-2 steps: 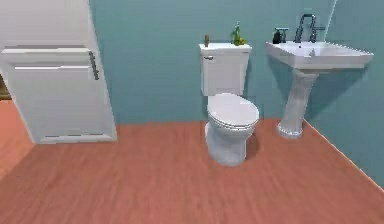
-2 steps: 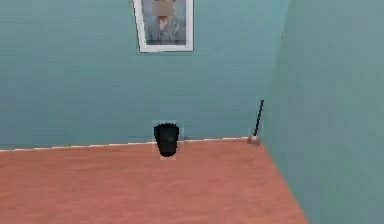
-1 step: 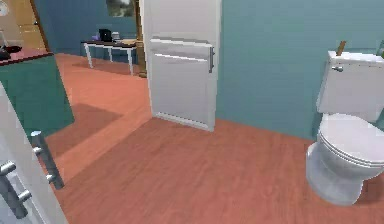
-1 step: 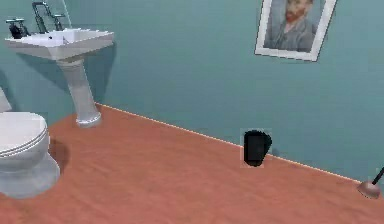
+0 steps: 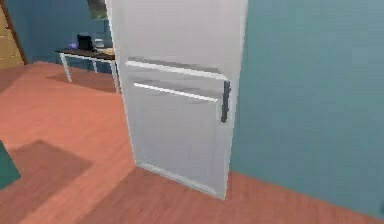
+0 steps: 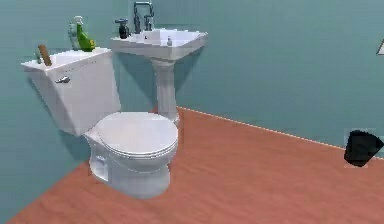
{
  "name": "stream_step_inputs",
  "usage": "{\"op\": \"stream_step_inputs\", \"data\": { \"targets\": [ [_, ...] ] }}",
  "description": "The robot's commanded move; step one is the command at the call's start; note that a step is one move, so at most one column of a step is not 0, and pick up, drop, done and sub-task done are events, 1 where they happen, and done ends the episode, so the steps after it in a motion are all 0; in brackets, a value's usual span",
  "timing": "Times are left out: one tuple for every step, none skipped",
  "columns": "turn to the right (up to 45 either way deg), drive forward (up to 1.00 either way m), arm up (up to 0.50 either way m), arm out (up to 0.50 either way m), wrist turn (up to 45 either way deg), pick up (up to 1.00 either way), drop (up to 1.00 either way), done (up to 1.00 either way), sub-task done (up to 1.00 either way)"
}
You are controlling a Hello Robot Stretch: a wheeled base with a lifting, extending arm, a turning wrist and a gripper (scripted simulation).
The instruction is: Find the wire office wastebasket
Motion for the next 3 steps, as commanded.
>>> {"op": "stream_step_inputs", "data": {
  "targets": [
    [-33.0,0.0,0.0,0.0,0.0,0.0,0.0,0.0,0.0],
    [0.0,1.0,0.0,0.0,0.0,0.0,0.0,0.0,0.0],
    [0.0,1.0,0.0,0.0,0.0,0.0,0.0,0.0,0.0]
  ]
}}
